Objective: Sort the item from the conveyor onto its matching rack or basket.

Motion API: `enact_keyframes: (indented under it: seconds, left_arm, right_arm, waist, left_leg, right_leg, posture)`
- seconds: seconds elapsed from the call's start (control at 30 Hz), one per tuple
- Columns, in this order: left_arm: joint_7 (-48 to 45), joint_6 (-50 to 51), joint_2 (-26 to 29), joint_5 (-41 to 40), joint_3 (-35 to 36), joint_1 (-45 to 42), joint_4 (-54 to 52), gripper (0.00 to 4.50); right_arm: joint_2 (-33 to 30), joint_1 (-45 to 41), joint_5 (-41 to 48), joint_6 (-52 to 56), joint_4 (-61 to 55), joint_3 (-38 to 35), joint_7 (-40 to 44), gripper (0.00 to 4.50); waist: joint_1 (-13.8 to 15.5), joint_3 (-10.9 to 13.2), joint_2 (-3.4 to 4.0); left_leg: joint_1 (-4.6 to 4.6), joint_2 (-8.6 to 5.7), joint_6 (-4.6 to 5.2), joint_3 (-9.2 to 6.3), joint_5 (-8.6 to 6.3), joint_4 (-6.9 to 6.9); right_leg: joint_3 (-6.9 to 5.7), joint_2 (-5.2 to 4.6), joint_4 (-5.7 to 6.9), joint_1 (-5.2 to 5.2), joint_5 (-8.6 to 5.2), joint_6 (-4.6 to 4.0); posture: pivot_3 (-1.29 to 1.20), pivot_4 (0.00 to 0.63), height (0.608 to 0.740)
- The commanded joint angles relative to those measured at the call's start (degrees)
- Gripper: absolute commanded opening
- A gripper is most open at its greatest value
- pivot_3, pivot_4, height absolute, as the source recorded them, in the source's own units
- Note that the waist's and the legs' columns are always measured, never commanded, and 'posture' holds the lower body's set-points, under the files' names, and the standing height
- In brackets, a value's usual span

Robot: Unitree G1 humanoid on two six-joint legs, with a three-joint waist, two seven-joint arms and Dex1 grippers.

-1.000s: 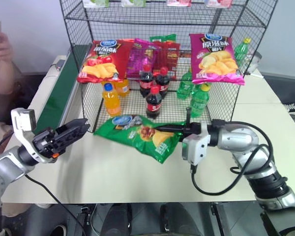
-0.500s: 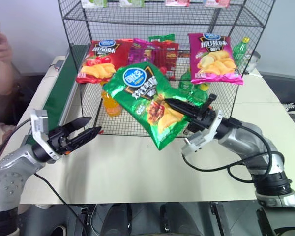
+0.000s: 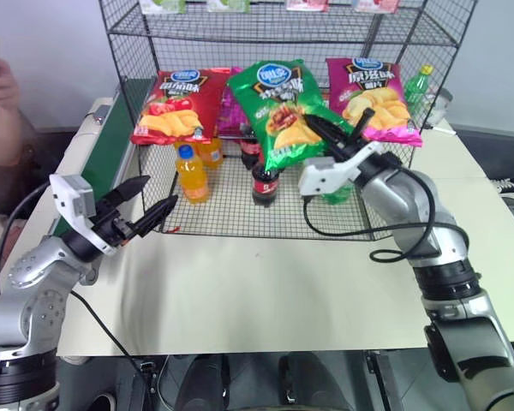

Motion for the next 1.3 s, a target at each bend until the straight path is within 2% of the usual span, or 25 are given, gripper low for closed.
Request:
enact_keyframes:
  seconds: [0.03, 0.57, 0.63, 0.67, 0.73, 0.83, 0.93, 1.07, 1.23, 1.3]
  left_arm:
    - [0.37, -1.43, -0.11, 0.48, 0.16, -0.02, -2.4, 4.27]
    - [1.15, -5.91, -1.61, 5.19, -1.89, 0.23, -2.49, 4.27]
    - [1.14, -5.95, -1.63, 5.21, -1.91, 0.35, -2.57, 4.31]
    - [1.14, -5.94, -1.64, 5.26, -1.9, 0.39, -2.64, 4.31]
    - [1.28, -5.63, -1.71, 5.1, -1.85, 0.55, -2.93, 4.31]
    - [1.44, -5.34, -1.69, 4.86, -1.7, 0.84, -3.37, 4.31]
    - [1.64, -5.11, -1.57, 4.67, -1.39, 1.34, -3.65, 4.31]
    - [1.71, -5.14, -1.64, 4.94, -1.88, 1.8, -3.83, 4.31]
    - [1.99, -5.16, -2.31, 4.97, -2.76, 1.85, -4.02, 4.31]
    - [1.62, -5.42, -2.18, 5.35, -3.11, 1.59, -3.74, 4.31]
  right_arm:
    - [0.54, -2.84, 0.72, 2.84, 1.16, 0.98, -0.1, 0.0]
    - [3.02, -9.99, 9.57, 10.72, 13.4, 3.59, 2.15, 0.0]
    - [3.11, -10.02, 10.81, 11.05, 13.53, 3.7, 2.56, 0.96]
    - [2.98, -10.02, 11.02, 11.16, 13.48, 3.88, 2.52, 1.21]
    - [2.65, -10.1, 10.72, 11.06, 13.5, 4.38, 1.52, 2.12]
    - [2.7, -9.59, 12.09, 10.37, 12.3, 4.67, 2.11, 3.65]
    - [7.46, -6.16, 22.26, 18.44, 4.7, 1.84, 9.94, 3.65]
    - [6.7, -4.98, 25.24, 22.81, -4.25, 1.42, 15.36, 3.65]
    - [4.4, -4.51, 26.85, 24.13, -7.68, 1.21, 17.2, 3.65]
    - [5.82, -4.0, 30.98, 26.63, -8.99, -0.69, 17.74, 3.65]
  waist:
    - [0.02, 0.0, 0.0]
    - [-0.04, 0.0, 0.0]
    - [-0.06, 0.0, 0.0]
    - [-0.06, 0.0, 0.0]
    - [-0.15, -0.01, -0.01]
    - [-0.17, -0.02, -0.03]
    - [-0.2, -0.04, -0.05]
    - [-0.06, -0.03, -0.03]
    - [0.15, -0.02, -0.03]
    - [0.07, -0.02, -0.03]
  left_leg:
    - [0.0, 0.0, 0.0, 0.0, 0.0, 0.0]
    - [-0.02, 0.0, 0.03, 0.0, -0.02, 0.02]
    - [-0.02, 0.0, 0.05, 0.0, -0.03, 0.03]
    - [-0.02, 0.0, 0.05, 0.0, -0.03, 0.03]
    - [0.0, 0.01, 0.06, 0.0, -0.04, 0.03]
    - [0.04, 0.02, 0.07, 0.0, -0.04, 0.03]
    - [0.06, 0.03, 0.08, 0.0, -0.05, 0.03]
    - [0.05, 0.05, 0.08, -0.01, -0.05, 0.06]
    - [0.03, 0.0, 0.1, -0.01, -0.06, 0.09]
    - [0.02, 0.0, 0.1, -0.01, -0.06, 0.1]
  right_leg:
    - [0.0, 0.0, 0.0, 0.0, 0.0, 0.0]
    - [0.0, 0.0, 0.07, -0.04, 0.0, 0.0]
    - [0.0, 0.0, 0.07, -0.04, 0.0, 0.0]
    - [0.0, 0.0, 0.07, -0.04, 0.0, 0.0]
    - [0.0, 0.0, 0.1, -0.04, 0.0, 0.0]
    - [0.01, 0.01, 0.17, -0.03, 0.0, 0.0]
    - [0.01, 0.03, 0.22, -0.02, 0.0, 0.0]
    - [0.02, 0.04, 0.34, -0.07, 0.0, 0.0]
    - [-0.01, -0.05, 0.38, -0.08, 0.0, 0.0]
    - [-0.01, -0.05, 0.38, -0.1, 0.0, 0.0]
  posture:
    - [0.0, 0.15, 0.739]
    - [0.0, 0.15, 0.739]
    - [0.0, 0.15, 0.739]
    - [0.0, 0.15, 0.739]
    - [0.0, 0.15, 0.739]
    - [0.0, 0.15, 0.739]
    - [0.0, 0.15, 0.739]
    - [0.0, 0.15, 0.739]
    - [0.0, 0.15, 0.739]
    - [0.0, 0.15, 0.739]
